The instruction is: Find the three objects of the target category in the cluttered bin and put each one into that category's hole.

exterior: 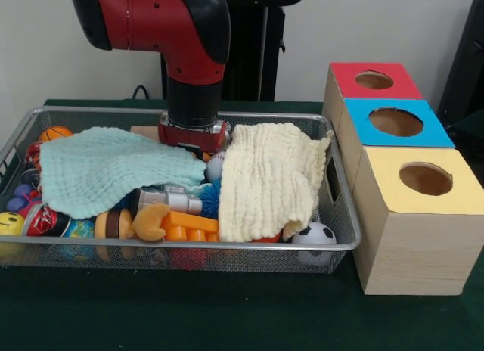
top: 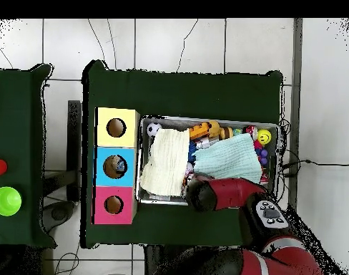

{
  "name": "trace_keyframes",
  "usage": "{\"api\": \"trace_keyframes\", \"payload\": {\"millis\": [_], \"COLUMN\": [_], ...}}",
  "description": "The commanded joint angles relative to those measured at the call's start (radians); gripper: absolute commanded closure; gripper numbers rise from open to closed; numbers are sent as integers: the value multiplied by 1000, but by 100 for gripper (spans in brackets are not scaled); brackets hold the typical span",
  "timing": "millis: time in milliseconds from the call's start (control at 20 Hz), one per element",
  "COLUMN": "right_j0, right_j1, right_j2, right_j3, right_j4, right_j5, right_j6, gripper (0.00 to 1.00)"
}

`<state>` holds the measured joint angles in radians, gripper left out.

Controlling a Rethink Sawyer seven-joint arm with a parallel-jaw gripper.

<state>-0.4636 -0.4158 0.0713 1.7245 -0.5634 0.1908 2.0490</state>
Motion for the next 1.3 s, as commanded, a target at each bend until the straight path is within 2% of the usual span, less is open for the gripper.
{"api": "trace_keyframes", "payload": {"millis": [50, 250, 800, 1300], "right_j0": [-37, -18, 49, 64], "right_j1": [100, 68, -74, -161], "right_j2": [17, 16, 34, 71], "right_j3": [-115, -86, 13, 59], "right_j4": [-28, -16, 85, 169], "right_j5": [-46, -37, 129, 263], "right_j6": [36, 50, 75, 49], "gripper": [100, 100, 100, 100]}}
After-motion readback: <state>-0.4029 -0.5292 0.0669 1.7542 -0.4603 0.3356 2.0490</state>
